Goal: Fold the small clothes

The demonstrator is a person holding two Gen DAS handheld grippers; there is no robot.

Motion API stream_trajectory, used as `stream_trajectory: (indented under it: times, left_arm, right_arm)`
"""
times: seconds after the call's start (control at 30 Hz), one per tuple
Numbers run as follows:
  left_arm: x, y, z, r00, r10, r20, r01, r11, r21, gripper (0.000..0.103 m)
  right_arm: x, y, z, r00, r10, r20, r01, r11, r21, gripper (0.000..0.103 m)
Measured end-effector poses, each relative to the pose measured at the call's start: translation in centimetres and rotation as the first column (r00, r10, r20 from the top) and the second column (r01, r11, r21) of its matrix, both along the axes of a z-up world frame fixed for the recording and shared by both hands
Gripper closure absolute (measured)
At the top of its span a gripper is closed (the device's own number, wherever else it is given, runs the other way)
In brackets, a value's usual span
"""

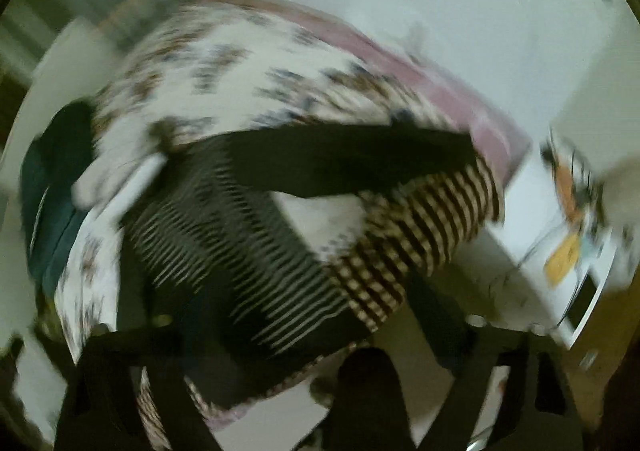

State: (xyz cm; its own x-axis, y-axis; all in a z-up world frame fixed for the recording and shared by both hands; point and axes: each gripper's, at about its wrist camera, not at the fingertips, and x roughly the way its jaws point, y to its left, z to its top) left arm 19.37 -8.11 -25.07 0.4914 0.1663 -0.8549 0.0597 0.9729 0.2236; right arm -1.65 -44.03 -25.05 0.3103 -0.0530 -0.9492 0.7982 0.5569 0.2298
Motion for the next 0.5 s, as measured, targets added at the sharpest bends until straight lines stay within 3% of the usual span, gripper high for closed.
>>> stream_trajectory:
  times: [0.1, 0.2, 0.23, 0.37, 0.5]
  left_arm:
    - [2.2, -2.0, -6.2, 0.998, 0.017, -0.063, -0.014, 0.999, 0.035, 0.000]
    - [4.4, -3.9, -12.4, 0.989, 0.040, -0.139, -0.035, 0.999, 0.037, 0.000]
    - [5.1, -4.6, -14.7, 0.985, 0.053, -0.164, -0.046, 0.998, 0.047, 0.000]
    - [7.1, -5.4, -20.5, 0.970, 0.105, -0.221, -0.092, 0.993, 0.068, 0.000]
    - [8.7, -5.1, -24.8, 0.958, 0.138, -0.252, -0.122, 0.989, 0.079, 0.000]
  right_arm:
    - [-0.6, -6.4, -8.1, 0.989, -0.143, -0.025, 0.145, 0.986, 0.077, 0.029]
    - [-1.9, -13.1, -16.1, 0.952, -0.304, -0.035, 0.306, 0.943, 0.133, 0.028]
    - [-2.7, -15.8, -19.1, 0.927, -0.373, -0.027, 0.373, 0.916, 0.149, 0.028]
    - [-4.1, -21.4, -26.3, 0.836, -0.549, -0.017, 0.539, 0.814, 0.217, 0.029]
    - [-4.3, -25.7, -30.9, 0.743, -0.667, 0.047, 0.635, 0.726, 0.263, 0.047]
